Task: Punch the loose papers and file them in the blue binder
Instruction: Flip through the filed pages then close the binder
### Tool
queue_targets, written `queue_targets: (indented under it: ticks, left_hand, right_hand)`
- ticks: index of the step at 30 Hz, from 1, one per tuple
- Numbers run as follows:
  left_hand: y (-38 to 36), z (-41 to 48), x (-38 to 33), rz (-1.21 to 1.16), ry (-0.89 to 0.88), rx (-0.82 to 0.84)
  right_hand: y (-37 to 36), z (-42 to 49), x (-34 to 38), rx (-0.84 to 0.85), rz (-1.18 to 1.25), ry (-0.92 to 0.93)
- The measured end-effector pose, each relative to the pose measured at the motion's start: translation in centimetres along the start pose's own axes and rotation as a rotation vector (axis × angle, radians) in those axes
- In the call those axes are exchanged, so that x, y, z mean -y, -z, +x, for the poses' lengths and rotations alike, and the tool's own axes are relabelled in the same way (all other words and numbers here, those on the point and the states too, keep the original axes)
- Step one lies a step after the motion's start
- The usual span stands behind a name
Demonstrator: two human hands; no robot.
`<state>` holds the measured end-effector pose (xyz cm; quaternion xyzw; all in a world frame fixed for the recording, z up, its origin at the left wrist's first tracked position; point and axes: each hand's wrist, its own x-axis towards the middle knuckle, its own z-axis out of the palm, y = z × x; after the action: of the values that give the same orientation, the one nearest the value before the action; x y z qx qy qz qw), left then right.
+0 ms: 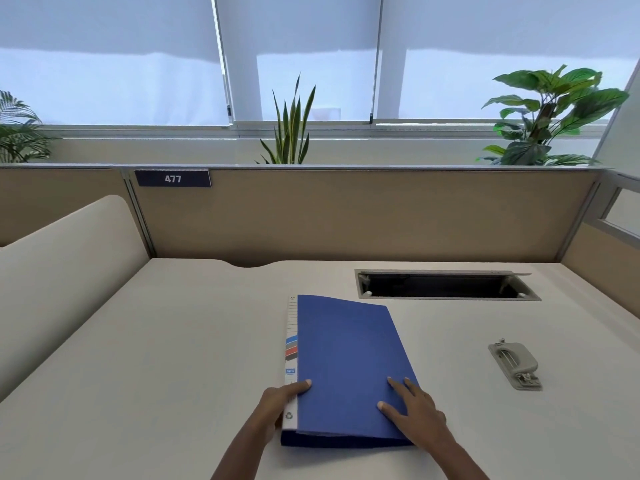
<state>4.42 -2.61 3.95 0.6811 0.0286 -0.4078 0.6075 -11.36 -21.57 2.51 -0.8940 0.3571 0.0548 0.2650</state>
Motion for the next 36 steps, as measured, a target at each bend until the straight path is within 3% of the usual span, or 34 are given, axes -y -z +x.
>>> queue_targets:
  ticks: [7, 12, 15, 22, 36]
  left_hand:
    - [0.3, -0.6, -0.2, -0.196, -0.039, 0.107]
    - [2.0, -0.7, -1.0, -0.224, -0.113, 0.094]
    - [3.5, -0.2, -2.5, -0.172, -0.158, 0.050]
    - [5.5, 2.1, -8.7, -0.021, -0.246, -0.086]
    - [7.2, 12.6, -14.2, 0.090, -0.225, -0.262]
  right_hand:
    - [1.0, 0.1, -1.5, -0.196, 0.452, -0.161]
    - [2.2, 0.6, -1.1, -0.010, 0.905, -0.226]
    - [3.3, 1.5, 0.2, 0.025, 0.890, -0.131]
    - [5.1, 5.7, 5.6, -0.115, 0.906, 0.007]
    - [3.5, 16.7, 10.2, -0.185, 0.820, -0.095]
